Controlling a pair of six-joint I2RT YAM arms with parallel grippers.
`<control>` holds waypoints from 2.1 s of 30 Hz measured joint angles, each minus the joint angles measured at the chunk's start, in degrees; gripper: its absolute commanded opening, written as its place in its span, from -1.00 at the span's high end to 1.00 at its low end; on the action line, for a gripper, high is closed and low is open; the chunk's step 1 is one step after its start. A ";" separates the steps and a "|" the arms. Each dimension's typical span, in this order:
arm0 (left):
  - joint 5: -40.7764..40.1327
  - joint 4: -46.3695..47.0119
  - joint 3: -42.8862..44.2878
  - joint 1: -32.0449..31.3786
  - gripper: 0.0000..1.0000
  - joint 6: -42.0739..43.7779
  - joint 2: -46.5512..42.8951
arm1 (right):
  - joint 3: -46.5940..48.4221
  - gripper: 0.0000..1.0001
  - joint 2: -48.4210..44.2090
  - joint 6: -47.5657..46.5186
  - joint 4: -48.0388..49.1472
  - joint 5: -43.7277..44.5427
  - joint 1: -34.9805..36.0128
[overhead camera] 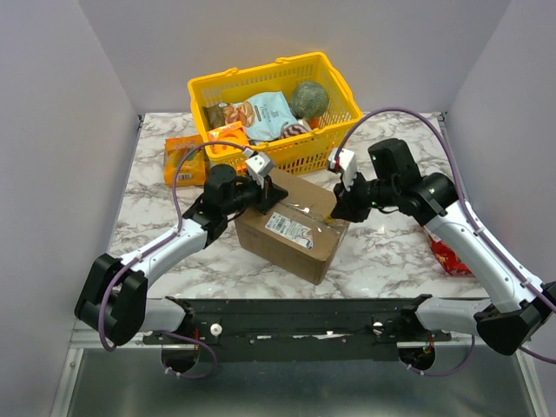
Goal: Unpack the express box
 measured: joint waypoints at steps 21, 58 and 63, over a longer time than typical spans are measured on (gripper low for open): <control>-0.83 0.92 -1.46 -0.48 0.99 1.95 -1.36 | -1.66 0.99 -5.07 -2.16 -5.81 4.70 -0.24; 5.60 -4.07 8.00 -5.66 0.90 4.55 0.20 | 1.66 0.99 -12.59 -5.22 -21.20 10.36 -2.29; 6.08 -3.28 7.30 -9.01 0.91 4.37 3.04 | 3.58 0.99 -13.16 -5.79 -22.60 11.98 -2.29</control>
